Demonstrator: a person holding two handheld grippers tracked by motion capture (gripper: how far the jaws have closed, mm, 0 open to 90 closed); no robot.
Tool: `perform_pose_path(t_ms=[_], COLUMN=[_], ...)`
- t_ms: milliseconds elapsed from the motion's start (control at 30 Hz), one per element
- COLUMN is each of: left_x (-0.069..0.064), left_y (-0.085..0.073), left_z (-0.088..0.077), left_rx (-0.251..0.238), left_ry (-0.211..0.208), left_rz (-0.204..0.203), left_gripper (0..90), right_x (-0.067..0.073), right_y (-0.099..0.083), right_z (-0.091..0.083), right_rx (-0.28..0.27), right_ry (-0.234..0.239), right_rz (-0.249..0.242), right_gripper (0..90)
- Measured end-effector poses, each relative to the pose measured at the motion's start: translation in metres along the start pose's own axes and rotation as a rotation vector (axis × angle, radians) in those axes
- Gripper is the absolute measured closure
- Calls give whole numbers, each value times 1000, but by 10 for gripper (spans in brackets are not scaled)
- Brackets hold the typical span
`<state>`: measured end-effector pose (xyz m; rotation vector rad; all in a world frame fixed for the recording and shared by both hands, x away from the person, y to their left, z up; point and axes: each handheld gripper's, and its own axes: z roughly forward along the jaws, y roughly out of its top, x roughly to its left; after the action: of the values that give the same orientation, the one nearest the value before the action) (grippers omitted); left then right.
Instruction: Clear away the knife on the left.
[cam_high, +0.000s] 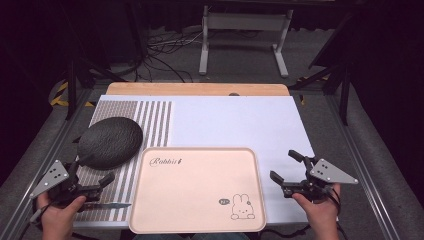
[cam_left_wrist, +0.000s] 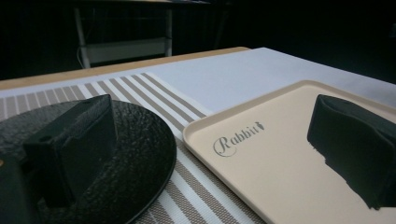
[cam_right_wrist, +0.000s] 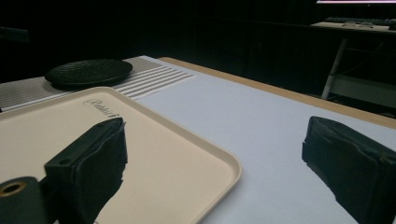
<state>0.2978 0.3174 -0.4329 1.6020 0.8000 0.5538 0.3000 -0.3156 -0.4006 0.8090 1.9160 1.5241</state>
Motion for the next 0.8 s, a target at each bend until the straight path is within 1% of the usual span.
perform_pose_path(t_ms=[167, 367, 467, 500, 567, 633, 733, 800], left_x=[2, 0, 0, 0, 0, 0, -1, -2], left_y=[-2, -1, -1, -1, -1, -1, 0, 2], left_z=[-4, -3, -2, -3, -2, -2, -1, 0], left_rx=[13, 43, 33, 43, 36, 40, 57, 78], left_ry=[-3, -22, -24, -28, -24, -25, -28, -27], left_rz=[4, 20, 9, 14, 11, 10, 11, 27], left_gripper=[24, 28, 27, 26, 26, 26, 24, 24], right_x=[-2, -2, -2, -3, -3, -3, -3, -4], right_y=[-4, -4, -5, -5, -5, -5, -6, -6], right_z=[-4, -5, -5, -5, -5, -5, -5, -5], right_rx=[0, -5, -3, -1, -2, -3, -3, -3], right_ry=[-16, -21, -23, -25, -26, -26, -25, -25], right_rz=[8, 3, 6, 6, 7, 7, 7, 14], right_gripper=[71, 71, 69, 69, 68, 68, 68, 68])
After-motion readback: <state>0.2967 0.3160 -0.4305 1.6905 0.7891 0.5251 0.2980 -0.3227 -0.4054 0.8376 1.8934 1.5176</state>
